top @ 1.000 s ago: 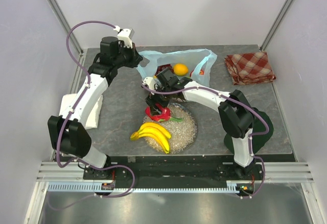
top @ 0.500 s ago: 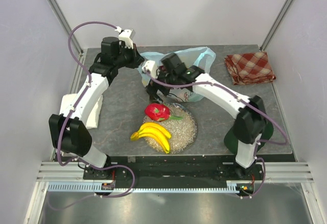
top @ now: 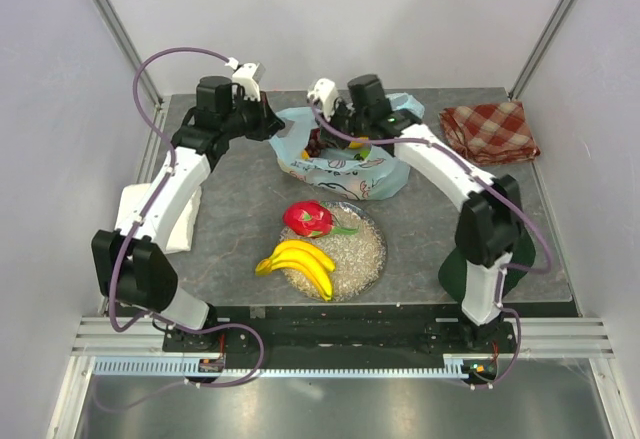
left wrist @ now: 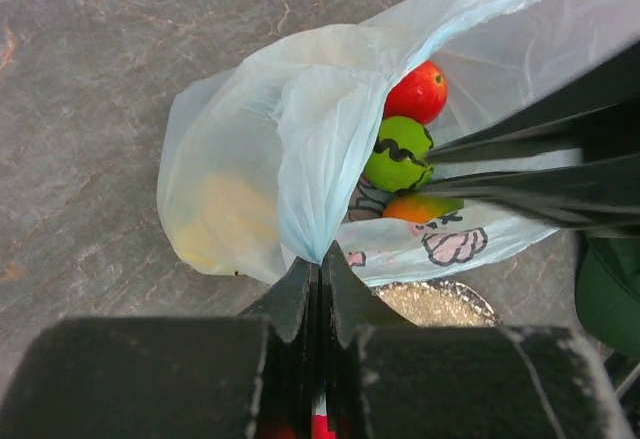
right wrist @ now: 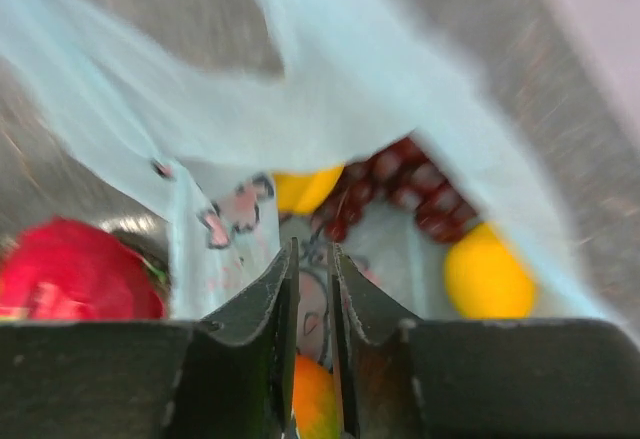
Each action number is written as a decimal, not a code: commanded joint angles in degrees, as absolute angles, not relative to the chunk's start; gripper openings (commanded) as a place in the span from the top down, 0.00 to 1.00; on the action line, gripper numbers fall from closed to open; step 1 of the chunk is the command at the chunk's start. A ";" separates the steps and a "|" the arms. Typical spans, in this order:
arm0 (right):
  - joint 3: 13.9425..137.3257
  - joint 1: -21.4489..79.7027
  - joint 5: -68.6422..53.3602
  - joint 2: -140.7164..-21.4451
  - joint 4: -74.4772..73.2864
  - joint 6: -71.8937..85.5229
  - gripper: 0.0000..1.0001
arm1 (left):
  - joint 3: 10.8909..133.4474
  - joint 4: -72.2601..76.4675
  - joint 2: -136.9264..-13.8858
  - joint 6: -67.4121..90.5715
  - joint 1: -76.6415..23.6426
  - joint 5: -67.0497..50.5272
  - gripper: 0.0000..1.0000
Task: Take the fake fruits out of the plastic bag
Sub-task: Take out the fake fruit from the plastic bag, then place the fake fruit on the plate, then take out the fake fruit from the plastic bag.
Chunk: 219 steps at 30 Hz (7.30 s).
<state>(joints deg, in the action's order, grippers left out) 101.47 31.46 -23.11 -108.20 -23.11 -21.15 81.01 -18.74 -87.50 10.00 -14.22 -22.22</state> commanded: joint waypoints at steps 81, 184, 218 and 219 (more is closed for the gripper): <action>100.64 37.25 -30.94 -83.07 -44.73 -16.51 1.00 | 87.37 -9.40 -86.05 16.27 -10.90 -26.46 0.98; 86.59 32.71 -10.19 -100.55 -30.68 -33.13 0.55 | 75.06 -17.39 -78.31 9.24 -10.90 -30.85 0.98; 112.50 32.96 -14.77 -128.58 -20.75 -6.60 0.02 | 71.72 -31.20 -76.38 -3.34 -10.72 -30.41 0.98; 112.76 33.05 -14.07 -128.85 -20.57 -5.98 0.02 | 71.20 -31.11 -76.29 -3.08 -10.64 -30.58 0.98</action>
